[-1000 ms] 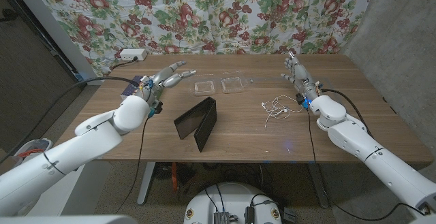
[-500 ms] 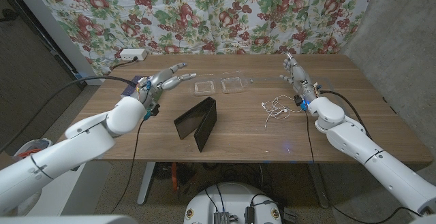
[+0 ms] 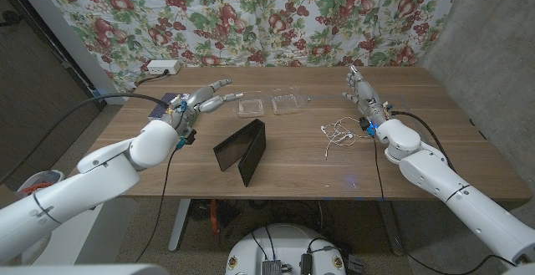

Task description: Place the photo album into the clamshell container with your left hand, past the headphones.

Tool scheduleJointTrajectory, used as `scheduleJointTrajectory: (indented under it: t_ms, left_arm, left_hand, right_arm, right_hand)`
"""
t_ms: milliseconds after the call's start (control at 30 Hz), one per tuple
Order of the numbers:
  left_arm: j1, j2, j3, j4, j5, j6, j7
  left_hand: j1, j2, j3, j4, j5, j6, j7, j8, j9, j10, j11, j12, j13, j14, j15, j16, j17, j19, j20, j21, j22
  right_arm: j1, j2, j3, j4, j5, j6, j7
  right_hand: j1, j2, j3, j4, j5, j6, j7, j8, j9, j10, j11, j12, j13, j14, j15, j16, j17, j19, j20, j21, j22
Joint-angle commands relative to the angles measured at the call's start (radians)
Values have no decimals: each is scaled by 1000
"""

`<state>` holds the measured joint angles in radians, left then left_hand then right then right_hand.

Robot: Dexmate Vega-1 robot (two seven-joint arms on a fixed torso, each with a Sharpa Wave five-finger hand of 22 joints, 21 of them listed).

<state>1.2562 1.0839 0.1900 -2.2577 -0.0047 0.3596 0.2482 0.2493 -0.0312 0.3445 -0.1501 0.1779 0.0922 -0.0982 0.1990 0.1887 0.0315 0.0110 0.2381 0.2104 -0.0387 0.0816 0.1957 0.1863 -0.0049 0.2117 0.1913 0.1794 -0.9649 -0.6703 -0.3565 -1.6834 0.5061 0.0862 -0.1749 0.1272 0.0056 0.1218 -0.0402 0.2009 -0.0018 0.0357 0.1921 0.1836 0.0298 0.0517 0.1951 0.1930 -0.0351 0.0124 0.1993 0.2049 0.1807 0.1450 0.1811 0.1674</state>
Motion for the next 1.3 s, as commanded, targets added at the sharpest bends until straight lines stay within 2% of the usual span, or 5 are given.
scheduleJointTrajectory:
  t_ms: [33, 300, 1133, 1233, 1300]
  left_arm:
    - [-4, -4, 22, -47, 52, 73, 8]
    - [-19, -18, 54, -84, 86, 135, 16]
    - [-25, -18, 115, -166, 136, 263, 13]
    - [-34, -18, 135, -174, 152, 284, 15]
    - [-39, -12, 143, -176, 155, 287, 8]
  left_hand:
    - [13, -23, -9, -2, 1, 7, 5, 6, 2, 13, 2, 8, 4, 28, 17, 12, 3, 63, -8, 30, 7]
    - [24, -33, -10, -5, 2, 19, 13, 9, 2, 24, 3, 12, 5, 45, 50, 14, 3, 102, -3, 42, 9]
    - [30, -47, -16, -5, 3, 28, 15, 9, 2, 29, -1, 13, 6, 46, 52, 9, 4, 102, 1, 38, 10]
    - [40, -48, -14, -6, 4, 37, 16, 11, 2, 37, 0, 16, 6, 65, 90, 13, 2, 108, -7, 37, 9]
    - [42, -48, -14, -6, 5, 37, 17, 11, 3, 40, 0, 17, 6, 70, 93, 14, 2, 110, -6, 37, 8]
  right_arm:
    - [13, 4, -5, 7, -2, -5, 5]
    - [20, 2, -5, 13, -1, -5, 14]
    - [40, 1, -7, 51, 13, 9, 51]
    - [43, 2, -7, 56, 15, 10, 55]
    - [45, 2, -8, 59, 16, 10, 58]
  right_hand:
    - [1, 2, 0, -7, 2, -6, 6, 1, 4, -4, 0, 2, 3, -6, -2, 3, 1, -4, 4, 6, 4]
    - [1, 2, 0, -7, 2, -7, 7, 1, 4, -4, 0, 2, 3, -6, -2, 4, 1, -5, 5, 6, 4]
    - [0, 4, -1, -8, 2, -7, 5, 2, 4, -5, -1, 3, 3, -6, -1, 5, 1, -5, 5, 6, 4]
    - [0, 4, -1, -9, 2, -7, 5, 2, 4, -5, -1, 3, 3, -6, -1, 5, 1, -5, 5, 7, 4]
    - [0, 4, -1, -9, 2, -7, 4, 2, 4, -5, -1, 3, 3, -6, -1, 5, 1, -5, 5, 7, 4]
